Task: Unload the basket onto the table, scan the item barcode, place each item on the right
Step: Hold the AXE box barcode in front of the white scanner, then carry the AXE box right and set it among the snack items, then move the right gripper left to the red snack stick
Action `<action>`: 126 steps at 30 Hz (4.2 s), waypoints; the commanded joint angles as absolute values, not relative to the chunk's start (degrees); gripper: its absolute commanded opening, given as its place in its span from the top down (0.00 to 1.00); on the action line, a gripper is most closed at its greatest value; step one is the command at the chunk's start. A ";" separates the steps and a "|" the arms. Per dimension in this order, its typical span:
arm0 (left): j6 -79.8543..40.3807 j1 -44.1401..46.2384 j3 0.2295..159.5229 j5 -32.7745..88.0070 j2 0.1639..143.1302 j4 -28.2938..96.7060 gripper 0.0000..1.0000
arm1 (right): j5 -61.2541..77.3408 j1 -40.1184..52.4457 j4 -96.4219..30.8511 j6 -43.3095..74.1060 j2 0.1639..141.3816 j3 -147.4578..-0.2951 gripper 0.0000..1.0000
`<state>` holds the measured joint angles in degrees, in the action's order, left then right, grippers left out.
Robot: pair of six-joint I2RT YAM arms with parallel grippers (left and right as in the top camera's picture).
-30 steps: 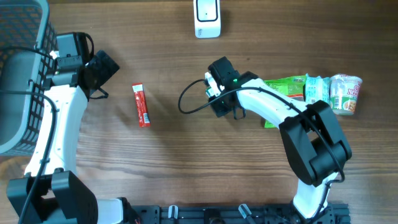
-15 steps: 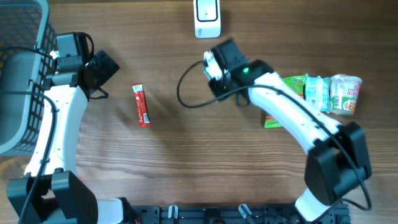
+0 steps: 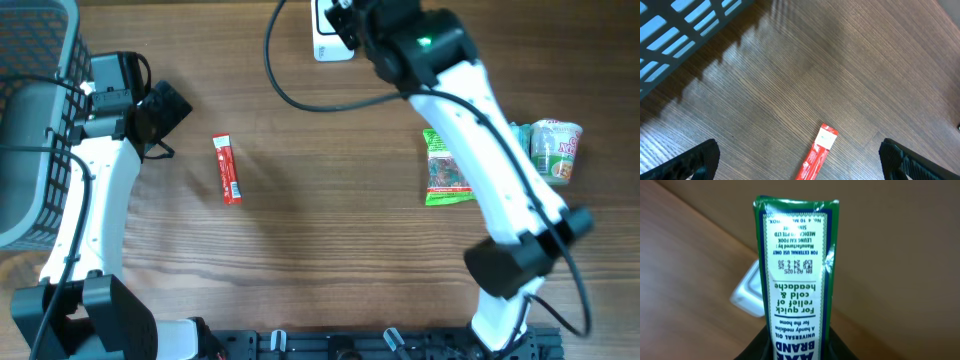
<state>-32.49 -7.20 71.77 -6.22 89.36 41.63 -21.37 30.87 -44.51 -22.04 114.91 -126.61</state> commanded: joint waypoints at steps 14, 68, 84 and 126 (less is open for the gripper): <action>-33.30 -7.27 72.42 -7.16 89.38 41.63 0.00 | -41.56 29.82 -10.81 -66.13 144.59 -126.85 0.86; -33.30 -7.27 72.42 -7.16 89.38 41.63 0.00 | -42.63 27.79 -20.43 -36.97 133.21 -126.65 0.94; -33.30 -7.27 72.42 -7.16 89.38 41.63 0.00 | -6.09 13.02 -87.79 5.04 117.03 -122.15 0.91; -33.30 -7.27 72.42 -7.16 89.38 41.65 0.00 | 29.67 17.63 -56.05 16.97 114.76 -99.00 0.03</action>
<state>-32.49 -7.20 71.77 -6.22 89.36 41.63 33.12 8.67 -60.36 11.57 115.48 -102.10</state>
